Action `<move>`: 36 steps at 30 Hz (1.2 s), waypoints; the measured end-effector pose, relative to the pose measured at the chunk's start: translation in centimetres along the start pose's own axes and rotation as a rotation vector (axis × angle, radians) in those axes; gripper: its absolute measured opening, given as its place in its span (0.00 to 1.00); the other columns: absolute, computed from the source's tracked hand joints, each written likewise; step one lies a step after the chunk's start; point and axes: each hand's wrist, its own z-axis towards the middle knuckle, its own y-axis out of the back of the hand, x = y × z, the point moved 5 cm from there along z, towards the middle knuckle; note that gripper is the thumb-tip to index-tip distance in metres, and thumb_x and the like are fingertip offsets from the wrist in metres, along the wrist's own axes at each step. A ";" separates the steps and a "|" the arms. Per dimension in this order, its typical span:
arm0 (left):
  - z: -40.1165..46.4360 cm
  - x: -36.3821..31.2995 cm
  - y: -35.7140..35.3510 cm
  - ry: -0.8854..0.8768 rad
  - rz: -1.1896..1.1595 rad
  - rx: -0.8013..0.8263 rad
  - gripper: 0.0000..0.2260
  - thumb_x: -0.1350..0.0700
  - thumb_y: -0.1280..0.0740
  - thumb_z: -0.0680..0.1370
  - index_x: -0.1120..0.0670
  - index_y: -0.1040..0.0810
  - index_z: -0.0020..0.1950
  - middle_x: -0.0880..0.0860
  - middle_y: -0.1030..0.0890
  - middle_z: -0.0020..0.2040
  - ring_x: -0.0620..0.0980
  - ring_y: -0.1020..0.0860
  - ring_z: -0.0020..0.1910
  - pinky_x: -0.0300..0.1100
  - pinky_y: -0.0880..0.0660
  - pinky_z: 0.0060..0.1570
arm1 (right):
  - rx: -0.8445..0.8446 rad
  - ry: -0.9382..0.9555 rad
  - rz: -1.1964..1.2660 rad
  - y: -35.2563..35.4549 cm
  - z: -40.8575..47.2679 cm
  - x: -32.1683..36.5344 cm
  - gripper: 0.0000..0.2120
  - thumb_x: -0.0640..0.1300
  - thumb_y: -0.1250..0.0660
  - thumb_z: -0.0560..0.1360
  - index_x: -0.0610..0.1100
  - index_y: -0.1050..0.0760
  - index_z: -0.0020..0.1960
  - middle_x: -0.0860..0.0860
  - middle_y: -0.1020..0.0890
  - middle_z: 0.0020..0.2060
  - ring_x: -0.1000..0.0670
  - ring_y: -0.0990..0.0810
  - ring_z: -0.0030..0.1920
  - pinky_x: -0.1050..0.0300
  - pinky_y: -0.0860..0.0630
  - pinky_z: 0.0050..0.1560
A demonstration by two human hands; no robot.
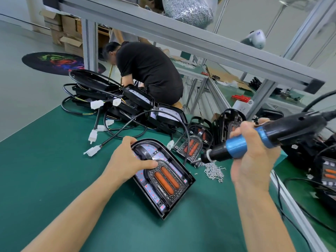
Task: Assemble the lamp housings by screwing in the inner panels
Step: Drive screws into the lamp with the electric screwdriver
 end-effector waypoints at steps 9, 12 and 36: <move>0.1 1.2 -0.2 0.057 -0.112 -0.055 0.32 0.54 0.18 0.59 0.48 0.30 0.57 0.39 0.24 0.49 0.47 0.26 0.54 0.41 0.33 0.53 | -0.175 -0.188 -0.318 12.0 3.3 2.2 0.13 0.36 0.28 0.73 0.48 0.32 0.42 0.51 0.26 0.29 0.53 0.24 0.25 0.60 0.27 0.30; -0.2 2.2 -0.1 0.130 -0.030 -0.024 0.32 0.47 0.19 0.62 0.51 0.28 0.61 0.49 0.22 0.56 0.51 0.25 0.56 0.46 0.30 0.55 | -0.254 -0.274 -0.299 15.1 3.0 1.9 0.11 0.36 0.29 0.74 0.47 0.30 0.42 0.49 0.26 0.32 0.54 0.24 0.26 0.61 0.26 0.29; 1.3 -9.5 -16.5 -0.508 1.279 0.330 0.09 0.62 0.35 0.73 0.52 0.29 0.34 0.49 0.24 0.35 0.49 0.28 0.34 0.45 0.39 0.48 | -0.224 -0.099 -0.070 12.0 0.1 1.3 0.09 0.35 0.31 0.73 0.47 0.27 0.44 0.52 0.25 0.26 0.51 0.25 0.29 0.59 0.27 0.35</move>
